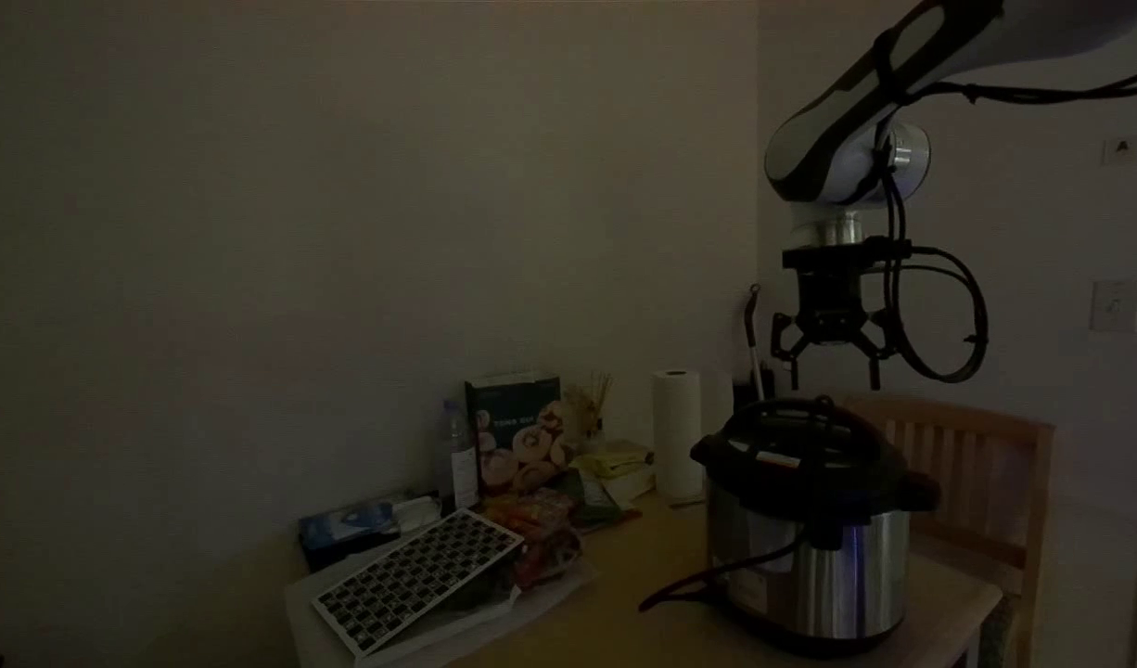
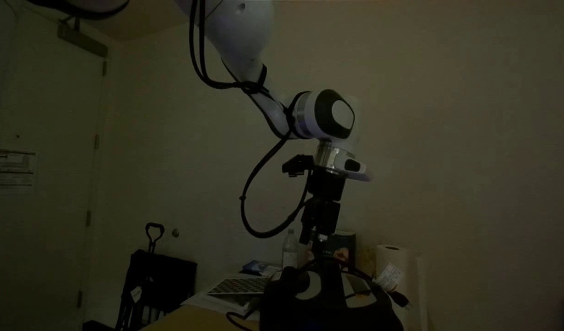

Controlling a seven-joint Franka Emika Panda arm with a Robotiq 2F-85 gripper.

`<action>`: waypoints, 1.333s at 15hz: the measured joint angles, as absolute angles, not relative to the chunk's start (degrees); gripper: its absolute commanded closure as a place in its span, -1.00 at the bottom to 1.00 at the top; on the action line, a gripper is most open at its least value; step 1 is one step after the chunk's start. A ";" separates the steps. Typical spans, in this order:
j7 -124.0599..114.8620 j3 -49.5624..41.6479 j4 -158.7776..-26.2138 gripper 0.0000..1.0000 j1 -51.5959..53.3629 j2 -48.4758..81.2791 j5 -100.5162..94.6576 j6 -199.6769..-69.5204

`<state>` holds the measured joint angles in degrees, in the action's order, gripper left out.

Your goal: Put the cable of the cooker to the side

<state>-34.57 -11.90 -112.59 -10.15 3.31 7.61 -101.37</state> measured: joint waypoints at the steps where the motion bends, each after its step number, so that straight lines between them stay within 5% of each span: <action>1: -37.61 -11.90 -112.28 -1.00 -10.15 3.82 7.61 -101.38; 5: -44.33 -11.91 -110.81 -1.00 -10.14 6.15 7.61 -101.36; 6: -44.46 -11.91 -110.53 -0.51 -10.14 6.55 7.61 -101.36; 17: -41.38 -12.14 -110.94 0.84 -10.25 6.98 9.68 -105.31; 20: -39.80 -12.30 -111.68 0.92 -10.31 6.96 11.02 -106.52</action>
<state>-39.80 -12.30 -111.68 -10.31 6.96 11.02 -106.52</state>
